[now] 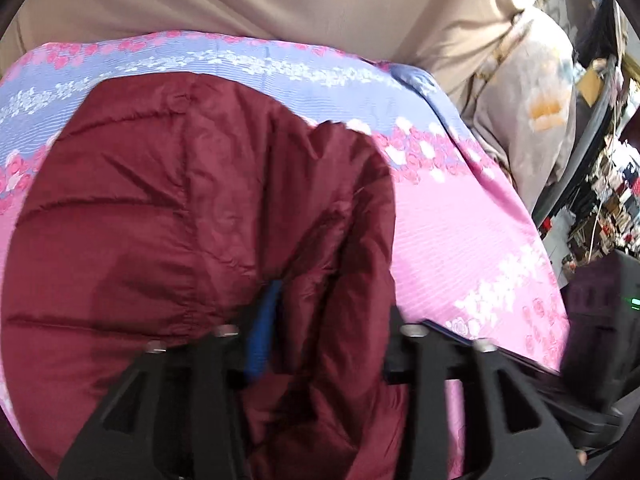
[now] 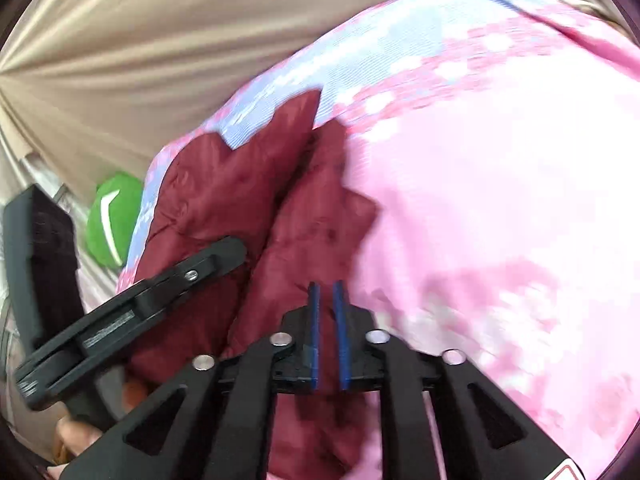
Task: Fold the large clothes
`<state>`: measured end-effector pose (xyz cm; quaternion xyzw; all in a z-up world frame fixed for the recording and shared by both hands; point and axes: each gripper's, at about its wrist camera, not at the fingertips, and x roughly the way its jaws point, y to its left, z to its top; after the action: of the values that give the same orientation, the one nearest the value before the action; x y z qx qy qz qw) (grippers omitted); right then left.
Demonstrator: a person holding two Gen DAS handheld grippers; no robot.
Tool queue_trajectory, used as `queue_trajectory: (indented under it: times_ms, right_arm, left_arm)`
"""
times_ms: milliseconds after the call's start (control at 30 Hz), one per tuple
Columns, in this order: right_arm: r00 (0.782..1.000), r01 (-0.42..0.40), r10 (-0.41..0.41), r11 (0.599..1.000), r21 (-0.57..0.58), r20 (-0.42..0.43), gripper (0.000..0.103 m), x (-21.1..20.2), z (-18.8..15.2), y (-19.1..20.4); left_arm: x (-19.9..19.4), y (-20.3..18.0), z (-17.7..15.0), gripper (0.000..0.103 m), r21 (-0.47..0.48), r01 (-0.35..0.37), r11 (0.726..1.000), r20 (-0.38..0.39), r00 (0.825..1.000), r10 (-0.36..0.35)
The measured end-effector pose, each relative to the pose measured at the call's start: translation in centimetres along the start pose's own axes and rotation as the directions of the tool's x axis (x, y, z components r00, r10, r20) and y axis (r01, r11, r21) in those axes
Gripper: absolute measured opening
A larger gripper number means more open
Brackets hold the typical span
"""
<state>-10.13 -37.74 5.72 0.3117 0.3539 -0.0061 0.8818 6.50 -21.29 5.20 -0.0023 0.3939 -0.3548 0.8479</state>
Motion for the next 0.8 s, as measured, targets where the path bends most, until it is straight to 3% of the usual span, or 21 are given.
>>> queue_trajectory:
  times_ms: [67, 200, 267, 367, 433, 500, 567, 667, 700, 733, 767, 800]
  right_arm:
    - [1.0, 0.005, -0.005, 1.0, 0.012, 0.016, 0.017, -1.7, -0.4, -0.9]
    - [0.997, 0.032, -0.031, 0.999, -0.016, 0.067, 0.019, -3.4, -0.1, -0.8]
    - [0.995, 0.037, -0.032, 0.998, -0.049, 0.099, 0.03, -4.4, 0.1, -0.2]
    - [0.988, 0.008, 0.013, 0.991, -0.133, 0.152, 0.053, -6.0, -0.4, 2.2]
    - [0.985, -0.037, 0.071, 0.978, -0.205, 0.16, 0.061, -5.8, -1.1, 5.0]
    - [0.981, -0.093, 0.136, 0.956, -0.279, 0.139, 0.068, -5.6, -1.9, 7.9]
    - [0.982, -0.106, 0.153, 0.934, -0.34, 0.114, 0.072, -4.6, -2.9, 10.3]
    - [0.99, -0.065, 0.111, 0.906, -0.419, 0.087, 0.072, -2.6, -4.3, 13.2]
    - [0.99, -0.056, 0.105, 0.904, -0.424, 0.092, 0.062, -2.6, -4.6, 13.4]
    - [0.99, -0.037, 0.09, 0.906, -0.421, 0.108, 0.02, -2.4, -4.8, 13.4]
    - [0.992, -0.009, 0.058, 0.916, -0.4, 0.11, 0.005, -2.0, -4.7, 12.8]
    - [0.993, -0.001, 0.045, 0.926, -0.377, 0.109, 0.004, -2.1, -4.8, 12.2]
  left_arm:
    - [-0.1, -1.0, -0.2, 0.081, 0.009, 0.051, 0.999, 0.005, 0.999, -0.051]
    - [-4.3, -1.3, 0.0, 0.089, -0.013, 0.212, 0.977, 0.041, 0.977, -0.211]
    - [-8.2, 0.0, 0.5, 0.093, -0.024, 0.285, 0.958, 0.113, 0.953, -0.281]
    - [-14.0, 3.6, 0.6, 0.097, -0.058, 0.259, 0.964, 0.267, 0.935, -0.235]
    - [-16.3, 6.5, 0.1, 0.098, -0.108, 0.183, 0.977, 0.324, 0.936, -0.139]
    - [-16.8, 9.6, -1.0, 0.098, -0.192, 0.103, 0.976, 0.318, 0.947, -0.038]
    - [-16.1, 11.6, -2.0, 0.098, -0.254, 0.07, 0.965, 0.282, 0.959, 0.004]
    - [-14.6, 13.0, -3.9, 0.098, -0.298, 0.075, 0.952, 0.21, 0.978, -0.011]
    - [-14.1, 13.0, -4.5, 0.098, -0.289, 0.066, 0.955, 0.187, 0.982, -0.011]
    - [-13.8, 12.9, -4.9, 0.098, -0.277, 0.053, 0.96, 0.175, 0.985, -0.004]
    - [-13.2, 12.7, -5.3, 0.097, -0.256, 0.029, 0.966, 0.157, 0.988, 0.012]
    - [-12.9, 12.4, -5.7, 0.097, -0.242, 0.014, 0.97, 0.145, 0.989, 0.022]
